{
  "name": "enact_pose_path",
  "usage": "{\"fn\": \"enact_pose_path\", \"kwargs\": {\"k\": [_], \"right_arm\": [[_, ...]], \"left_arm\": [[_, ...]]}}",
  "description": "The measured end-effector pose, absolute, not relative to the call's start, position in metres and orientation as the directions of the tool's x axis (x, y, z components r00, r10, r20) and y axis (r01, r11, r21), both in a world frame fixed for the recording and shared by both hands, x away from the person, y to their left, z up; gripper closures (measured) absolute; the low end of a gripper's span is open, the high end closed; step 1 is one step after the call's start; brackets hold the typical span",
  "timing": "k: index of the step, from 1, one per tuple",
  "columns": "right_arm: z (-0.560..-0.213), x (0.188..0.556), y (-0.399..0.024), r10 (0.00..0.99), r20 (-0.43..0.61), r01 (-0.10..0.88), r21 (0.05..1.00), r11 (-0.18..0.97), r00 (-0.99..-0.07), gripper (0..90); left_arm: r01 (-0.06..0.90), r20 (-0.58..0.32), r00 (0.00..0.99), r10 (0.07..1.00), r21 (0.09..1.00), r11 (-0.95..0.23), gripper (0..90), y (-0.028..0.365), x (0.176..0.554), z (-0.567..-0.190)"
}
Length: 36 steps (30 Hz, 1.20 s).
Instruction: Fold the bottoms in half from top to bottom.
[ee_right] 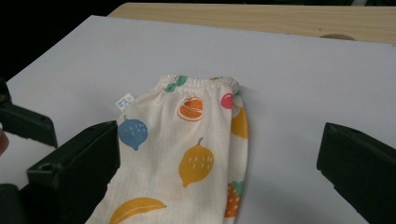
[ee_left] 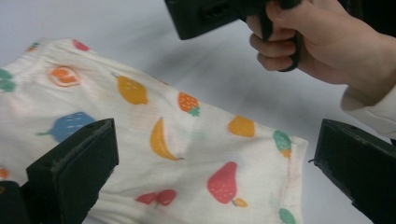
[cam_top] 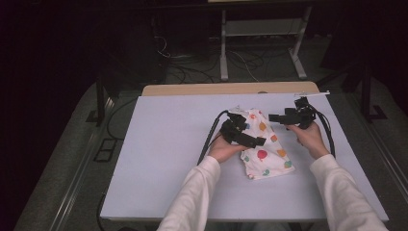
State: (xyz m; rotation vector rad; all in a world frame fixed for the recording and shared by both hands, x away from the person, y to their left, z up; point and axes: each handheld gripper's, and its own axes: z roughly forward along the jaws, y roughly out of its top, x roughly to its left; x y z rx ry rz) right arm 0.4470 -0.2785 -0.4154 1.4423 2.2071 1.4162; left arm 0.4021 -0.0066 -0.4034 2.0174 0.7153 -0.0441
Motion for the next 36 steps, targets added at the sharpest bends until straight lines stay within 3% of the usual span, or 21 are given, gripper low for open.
{"fn": "enact_pose_path", "kwargs": {"k": [36], "right_arm": [[-0.406, 0.466, -0.272, 0.761, 0.35, 0.649, 0.752, 0.119, -0.546, 0.0]], "left_arm": [[0.599, -0.341, 0.719, 0.605, 0.747, -0.29, 0.0, 0.049, 0.454, -0.406]]}}
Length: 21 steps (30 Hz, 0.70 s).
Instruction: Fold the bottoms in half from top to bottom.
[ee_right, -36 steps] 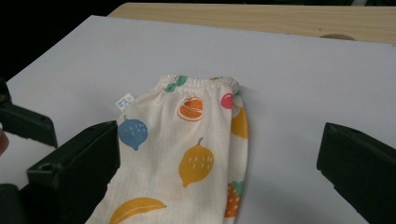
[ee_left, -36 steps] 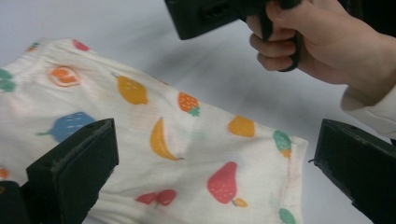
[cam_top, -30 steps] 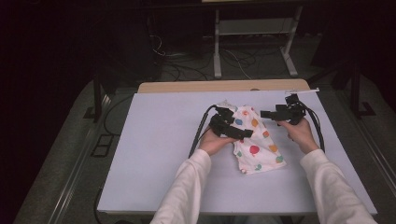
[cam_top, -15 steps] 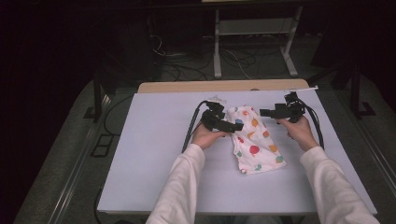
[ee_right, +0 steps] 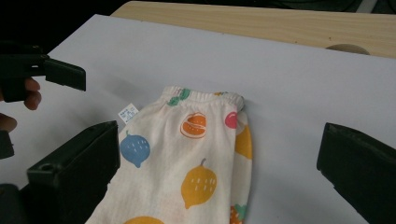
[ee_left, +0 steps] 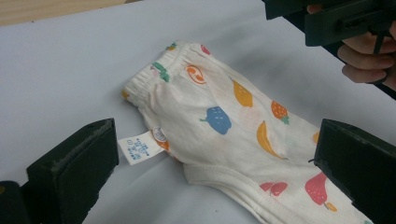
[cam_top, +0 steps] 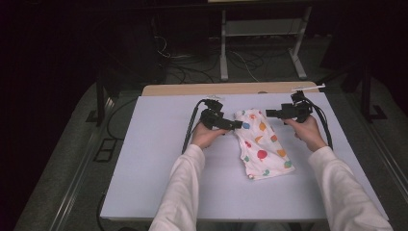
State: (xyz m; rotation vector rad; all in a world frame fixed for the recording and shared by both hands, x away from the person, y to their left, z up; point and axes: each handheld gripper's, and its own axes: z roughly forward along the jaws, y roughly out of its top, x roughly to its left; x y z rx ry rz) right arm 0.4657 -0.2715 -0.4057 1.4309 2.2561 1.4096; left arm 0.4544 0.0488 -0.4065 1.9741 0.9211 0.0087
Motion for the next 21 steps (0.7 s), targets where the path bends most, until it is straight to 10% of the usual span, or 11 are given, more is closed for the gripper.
{"fn": "enact_pose_path", "kwargs": {"k": [21], "right_arm": [[-0.409, 0.481, -0.268, 0.758, 0.371, 0.66, 0.745, 0.102, -0.536, 0.0]], "left_arm": [[0.663, -0.417, 0.658, 0.627, 0.716, -0.22, 0.0, 0.059, 0.49, -0.428]]}}
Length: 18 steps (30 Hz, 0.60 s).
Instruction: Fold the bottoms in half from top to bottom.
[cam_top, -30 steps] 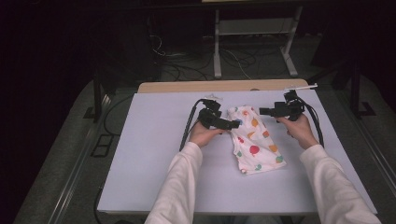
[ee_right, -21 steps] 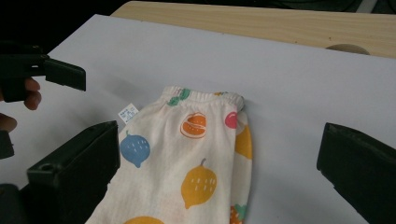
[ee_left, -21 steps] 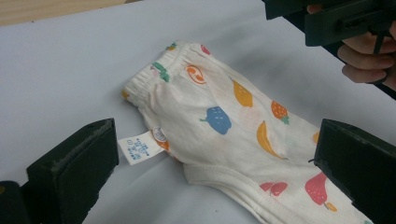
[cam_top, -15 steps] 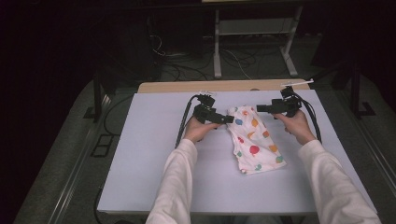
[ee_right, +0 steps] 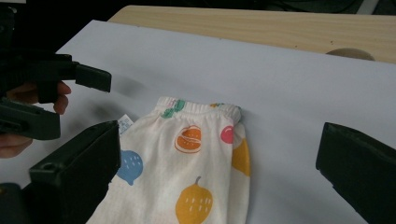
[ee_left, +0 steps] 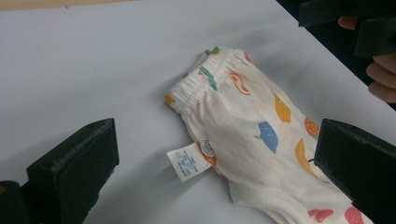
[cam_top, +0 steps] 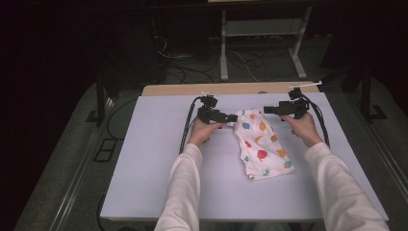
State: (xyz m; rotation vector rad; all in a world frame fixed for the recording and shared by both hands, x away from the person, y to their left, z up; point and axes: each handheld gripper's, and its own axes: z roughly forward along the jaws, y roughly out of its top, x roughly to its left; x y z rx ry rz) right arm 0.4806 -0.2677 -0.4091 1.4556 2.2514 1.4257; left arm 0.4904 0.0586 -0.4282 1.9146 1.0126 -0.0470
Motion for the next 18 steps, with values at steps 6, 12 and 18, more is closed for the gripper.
{"fn": "enact_pose_path", "kwargs": {"k": [6, 12, 18], "right_arm": [[-0.415, 0.484, -0.264, 0.763, 0.361, 0.665, 0.737, 0.119, -0.537, 3.2], [-0.419, 0.487, -0.268, 0.788, 0.357, 0.679, 0.727, 0.102, -0.501, 8.2], [-0.43, 0.492, -0.278, 0.799, 0.396, 0.719, 0.692, 0.064, -0.453, 13.0]], "left_arm": [[0.672, -0.43, 0.627, 0.65, 0.72, -0.172, 0.2, 0.056, 0.495, -0.436], [0.692, -0.436, 0.624, 0.648, 0.693, -0.2, 4.6, 0.048, 0.499, -0.443], [0.669, -0.417, 0.642, 0.643, 0.714, -0.205, 16.1, 0.046, 0.499, -0.443]]}}
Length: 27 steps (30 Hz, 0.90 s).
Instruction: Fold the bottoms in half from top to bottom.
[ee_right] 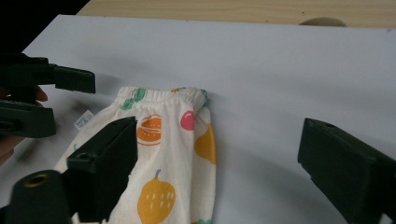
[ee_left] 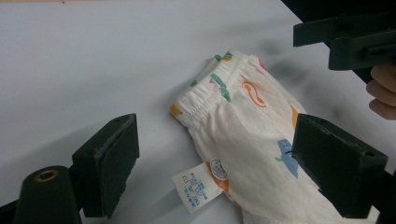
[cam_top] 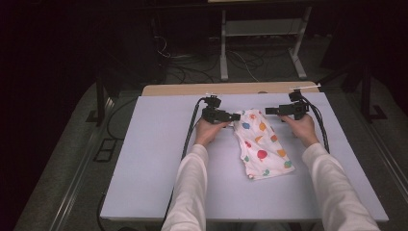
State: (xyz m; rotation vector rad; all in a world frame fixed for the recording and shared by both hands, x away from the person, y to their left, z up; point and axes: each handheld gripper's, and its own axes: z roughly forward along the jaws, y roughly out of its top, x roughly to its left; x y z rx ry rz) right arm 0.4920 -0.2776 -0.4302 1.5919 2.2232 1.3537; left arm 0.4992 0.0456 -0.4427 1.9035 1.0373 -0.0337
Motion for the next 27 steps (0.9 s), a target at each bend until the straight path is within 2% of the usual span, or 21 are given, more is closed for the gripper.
{"fn": "enact_pose_path", "kwargs": {"k": [3, 13, 20, 27], "right_arm": [[-0.434, 0.492, -0.279, 0.794, 0.408, 0.727, 0.683, 0.063, -0.452, 15.8], [-0.436, 0.493, -0.273, 0.761, 0.42, 0.723, 0.684, 0.094, -0.496, 29.8], [-0.44, 0.494, -0.269, 0.748, 0.423, 0.725, 0.68, 0.111, -0.511, 33.5], [-0.446, 0.496, -0.266, 0.748, 0.428, 0.733, 0.671, 0.113, -0.508, 34.2]], "left_arm": [[0.677, -0.414, 0.635, 0.652, 0.704, -0.213, 18.4, 0.047, 0.5, -0.446], [0.673, -0.414, 0.648, 0.639, 0.703, -0.228, 34.4, 0.044, 0.5, -0.449], [0.669, -0.403, 0.666, 0.628, 0.695, -0.264, 40.2, 0.035, 0.501, -0.45], [0.671, -0.396, 0.671, 0.627, 0.684, -0.286, 49.8, 0.028, 0.502, -0.452]]}}
